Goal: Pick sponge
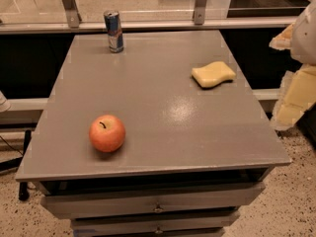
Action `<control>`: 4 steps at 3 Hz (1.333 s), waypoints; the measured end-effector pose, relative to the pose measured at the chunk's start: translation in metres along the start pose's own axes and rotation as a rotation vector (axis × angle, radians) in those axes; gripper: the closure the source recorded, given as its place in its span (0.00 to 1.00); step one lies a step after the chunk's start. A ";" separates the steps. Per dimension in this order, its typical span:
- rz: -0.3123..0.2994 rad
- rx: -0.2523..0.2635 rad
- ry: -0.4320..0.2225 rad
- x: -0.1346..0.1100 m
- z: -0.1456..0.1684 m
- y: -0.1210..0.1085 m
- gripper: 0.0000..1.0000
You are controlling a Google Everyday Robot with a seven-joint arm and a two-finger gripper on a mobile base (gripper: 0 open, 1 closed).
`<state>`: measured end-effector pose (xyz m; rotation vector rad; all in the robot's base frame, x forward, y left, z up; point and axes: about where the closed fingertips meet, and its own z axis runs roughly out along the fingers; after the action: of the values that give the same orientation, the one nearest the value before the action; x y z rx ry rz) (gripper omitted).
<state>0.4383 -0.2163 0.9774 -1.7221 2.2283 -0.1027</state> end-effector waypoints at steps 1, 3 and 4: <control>0.000 0.000 0.000 0.000 0.000 0.000 0.00; -0.067 0.070 -0.139 -0.028 0.039 -0.051 0.00; -0.066 0.105 -0.215 -0.048 0.071 -0.088 0.00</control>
Offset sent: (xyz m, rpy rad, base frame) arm 0.0574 0.0173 -0.0187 0.1072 -0.1099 0.1104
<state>0.5518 -0.1849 0.9428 -1.6666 1.9775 -0.0462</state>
